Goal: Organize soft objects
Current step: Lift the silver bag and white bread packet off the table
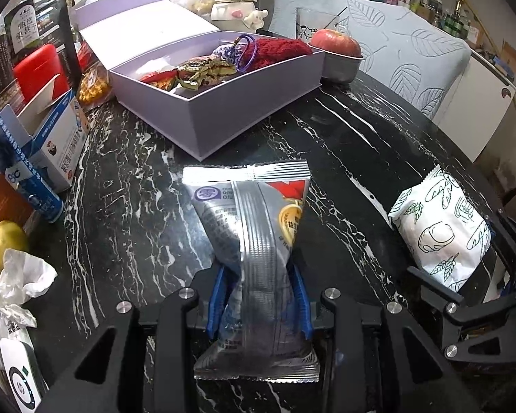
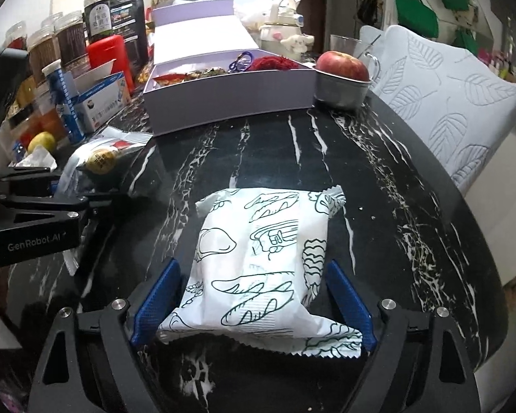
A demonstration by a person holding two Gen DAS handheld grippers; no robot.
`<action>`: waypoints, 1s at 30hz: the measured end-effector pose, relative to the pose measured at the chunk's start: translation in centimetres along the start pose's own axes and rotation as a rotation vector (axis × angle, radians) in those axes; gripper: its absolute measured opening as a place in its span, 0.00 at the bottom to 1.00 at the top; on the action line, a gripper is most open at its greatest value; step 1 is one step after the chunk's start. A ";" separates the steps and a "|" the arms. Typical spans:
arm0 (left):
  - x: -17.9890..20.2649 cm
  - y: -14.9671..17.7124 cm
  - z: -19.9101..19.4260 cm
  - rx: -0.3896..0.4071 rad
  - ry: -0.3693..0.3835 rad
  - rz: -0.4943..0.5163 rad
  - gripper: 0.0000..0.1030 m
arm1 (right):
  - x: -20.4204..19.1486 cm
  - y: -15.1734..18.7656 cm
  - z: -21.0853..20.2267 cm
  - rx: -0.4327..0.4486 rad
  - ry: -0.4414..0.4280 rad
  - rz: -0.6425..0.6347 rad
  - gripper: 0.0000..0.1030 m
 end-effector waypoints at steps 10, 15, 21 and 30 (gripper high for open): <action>-0.3 -0.2 0.1 0.005 0.004 0.002 0.34 | -0.1 -0.1 0.2 0.014 0.025 0.005 0.77; -0.4 -0.3 0.2 0.006 0.001 -0.001 0.34 | 0.2 -0.2 0.1 0.022 0.023 0.018 0.71; -0.3 -0.4 0.3 0.006 -0.006 -0.004 0.34 | 0.2 0.0 -0.2 0.046 0.004 0.012 0.51; -0.1 0.0 0.0 0.019 0.022 0.012 0.34 | 0.4 0.4 -0.7 0.071 -0.045 0.042 0.50</action>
Point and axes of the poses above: each gripper's, at about its wrist camera, not at the fingertips, and z roughly the way its jaws point, x to its right, y to its underside, the point moved 1 cm from there along z, roughly the way its jaws point, and after that the axes turned 1 degree about x, right-handed, at the moved point
